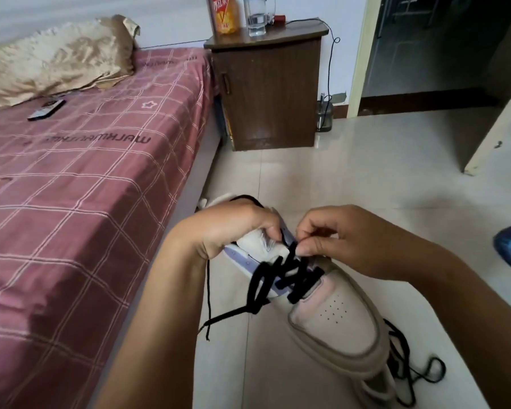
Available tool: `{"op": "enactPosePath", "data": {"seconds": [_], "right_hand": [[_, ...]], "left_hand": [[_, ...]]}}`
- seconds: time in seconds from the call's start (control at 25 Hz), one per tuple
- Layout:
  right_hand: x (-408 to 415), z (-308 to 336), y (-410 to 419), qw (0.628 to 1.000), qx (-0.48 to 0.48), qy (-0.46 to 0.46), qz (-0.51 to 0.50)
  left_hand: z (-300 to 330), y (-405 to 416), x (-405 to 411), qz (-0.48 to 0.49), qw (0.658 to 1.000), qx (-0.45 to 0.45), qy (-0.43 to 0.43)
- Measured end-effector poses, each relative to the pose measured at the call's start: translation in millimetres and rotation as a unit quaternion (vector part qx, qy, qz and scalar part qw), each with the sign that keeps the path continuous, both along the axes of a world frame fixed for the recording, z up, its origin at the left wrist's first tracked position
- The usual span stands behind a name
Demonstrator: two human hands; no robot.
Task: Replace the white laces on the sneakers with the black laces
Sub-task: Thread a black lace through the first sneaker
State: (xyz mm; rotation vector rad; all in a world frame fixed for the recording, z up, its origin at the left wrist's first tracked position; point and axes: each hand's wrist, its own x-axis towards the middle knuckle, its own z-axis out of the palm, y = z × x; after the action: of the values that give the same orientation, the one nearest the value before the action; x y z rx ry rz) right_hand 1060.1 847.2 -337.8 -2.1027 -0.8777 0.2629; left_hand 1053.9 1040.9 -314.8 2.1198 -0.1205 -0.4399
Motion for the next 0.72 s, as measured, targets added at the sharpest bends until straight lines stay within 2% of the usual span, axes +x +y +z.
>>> {"op": "enactPosePath", "data": {"seconds": [0.08,0.12,0.2,0.24,0.36,0.44,0.52,0.6,0.72], "right_hand": [[19,-7,-14,0.987,-0.037,-0.097,-0.119],[30,-9,-25,0.969,-0.058,-0.133,-0.201],[45,-17,-51,0.927,-0.104,-0.159,-0.323],[47,-22,-62,0.920,-0.113,-0.149,-0.344],[39,-28,-74,0.952,-0.081,-0.086,-0.283],[27,-14,-60,0.981,0.009,-0.056,-0.188],[13,4,-38,0.994,0.088,-0.002,-0.070],[1,11,-18,0.996,0.082,0.040,0.025],[-3,9,-4,0.994,0.046,0.080,0.051]], "left_hand": [[1,1,-1,-0.018,0.999,-0.026,0.030],[2,2,-1,-0.026,0.998,-0.036,0.046],[3,2,0,-0.032,0.996,-0.053,0.065],[3,2,0,-0.036,0.995,-0.059,0.066],[4,-6,1,-0.056,0.995,-0.051,0.059],[4,-10,1,-0.064,0.994,-0.050,0.067],[3,-12,2,-0.058,0.993,-0.059,0.082],[2,-14,2,-0.055,0.992,-0.060,0.092],[-1,-14,1,-0.053,0.994,-0.034,0.085]]}}
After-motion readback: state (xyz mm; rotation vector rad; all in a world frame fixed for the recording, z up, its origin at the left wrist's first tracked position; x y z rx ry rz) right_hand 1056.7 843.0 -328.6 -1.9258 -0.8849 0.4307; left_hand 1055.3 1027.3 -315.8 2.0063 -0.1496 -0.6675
